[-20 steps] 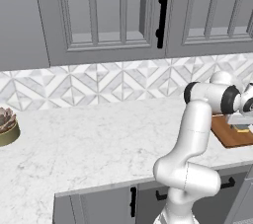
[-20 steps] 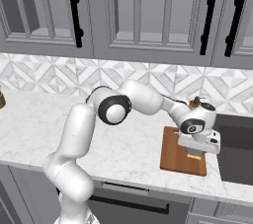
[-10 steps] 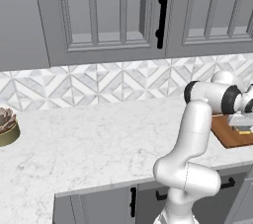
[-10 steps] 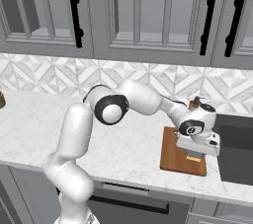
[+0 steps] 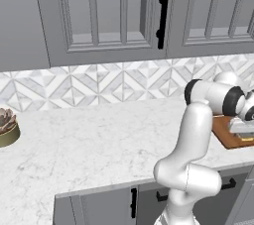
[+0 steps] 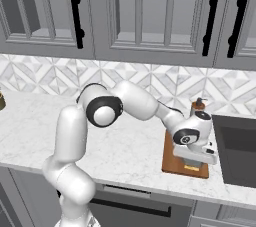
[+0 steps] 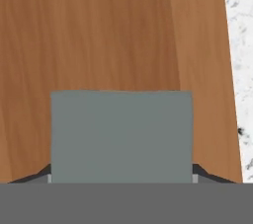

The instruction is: Pick up the sponge from the counter and clean the cutting board by briefly scrubbing or pressing down on the cutting board. Once finished, release the sponge.

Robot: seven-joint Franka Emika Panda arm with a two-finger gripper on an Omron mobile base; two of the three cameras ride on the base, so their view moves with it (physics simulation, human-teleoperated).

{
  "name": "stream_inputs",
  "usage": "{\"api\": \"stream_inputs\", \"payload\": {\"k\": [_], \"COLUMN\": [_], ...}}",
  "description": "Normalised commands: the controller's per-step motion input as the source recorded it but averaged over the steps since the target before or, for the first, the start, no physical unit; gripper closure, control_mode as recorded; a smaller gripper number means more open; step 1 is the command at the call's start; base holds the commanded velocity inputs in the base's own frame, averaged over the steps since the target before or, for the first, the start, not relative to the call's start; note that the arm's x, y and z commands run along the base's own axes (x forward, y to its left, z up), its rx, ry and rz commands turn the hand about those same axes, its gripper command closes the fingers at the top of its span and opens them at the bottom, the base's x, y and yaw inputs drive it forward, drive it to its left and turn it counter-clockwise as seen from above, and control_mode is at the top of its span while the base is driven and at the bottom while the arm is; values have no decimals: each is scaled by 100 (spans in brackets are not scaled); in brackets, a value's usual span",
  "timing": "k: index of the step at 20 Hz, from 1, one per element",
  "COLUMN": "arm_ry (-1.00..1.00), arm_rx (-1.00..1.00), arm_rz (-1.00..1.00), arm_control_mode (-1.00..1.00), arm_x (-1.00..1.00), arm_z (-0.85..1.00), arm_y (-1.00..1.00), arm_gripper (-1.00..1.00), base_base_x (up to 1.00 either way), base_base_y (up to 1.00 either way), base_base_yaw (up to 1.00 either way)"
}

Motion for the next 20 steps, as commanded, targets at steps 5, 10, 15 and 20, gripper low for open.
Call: {"api": "stream_inputs", "payload": {"k": [5,10,15,20], "arm_ry": [0,-1,0,0], "arm_rx": [0,-1,0,-1], "arm_rz": [0,0,0,0], "arm_control_mode": [-100,-100,-100,-100], "arm_x": [0,4,18,21], "arm_z": [-40,19,6,1], "arm_y": [25,82,98,100], "arm_gripper": [100,100,100,100], "base_base_x": [0,0,0,0], "base_base_y": [0,0,0,0], "base_base_yaw": [0,0,0,0]}}
